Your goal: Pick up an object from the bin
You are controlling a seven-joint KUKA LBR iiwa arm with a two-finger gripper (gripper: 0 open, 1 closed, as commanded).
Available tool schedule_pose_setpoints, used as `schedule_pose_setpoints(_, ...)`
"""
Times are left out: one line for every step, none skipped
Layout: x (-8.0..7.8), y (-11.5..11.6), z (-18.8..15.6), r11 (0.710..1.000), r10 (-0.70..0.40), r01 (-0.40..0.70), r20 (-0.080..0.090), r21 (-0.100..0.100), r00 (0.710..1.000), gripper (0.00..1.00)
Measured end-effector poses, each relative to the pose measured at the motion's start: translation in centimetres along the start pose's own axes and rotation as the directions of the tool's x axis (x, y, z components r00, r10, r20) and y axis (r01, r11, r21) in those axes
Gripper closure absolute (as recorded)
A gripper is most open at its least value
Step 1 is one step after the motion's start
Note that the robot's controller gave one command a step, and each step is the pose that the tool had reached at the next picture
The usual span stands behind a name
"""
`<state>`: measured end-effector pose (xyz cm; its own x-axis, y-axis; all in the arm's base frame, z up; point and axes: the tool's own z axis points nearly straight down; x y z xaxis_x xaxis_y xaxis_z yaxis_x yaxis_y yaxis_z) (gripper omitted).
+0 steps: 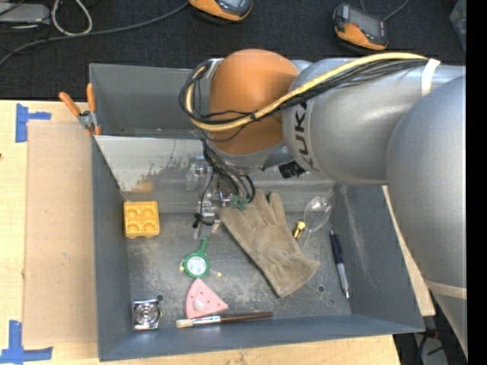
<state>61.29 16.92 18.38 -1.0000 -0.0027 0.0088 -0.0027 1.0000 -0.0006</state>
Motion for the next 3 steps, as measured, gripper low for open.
schedule_pose_setpoints(-0.2, -0.1, -0.5, 1.000, 0.005, -0.005, 0.008, -0.001, 1.000, 0.00)
schedule_pose_setpoints(2.1, -0.4, 7.7, 0.965, -0.263, 0.263, 0.006, 0.000, 0.965, 0.00)
schedule_pose_setpoints(3.0, -1.1, 6.3, 0.927, -0.376, 0.376, 0.010, 0.002, 0.927, 0.00)
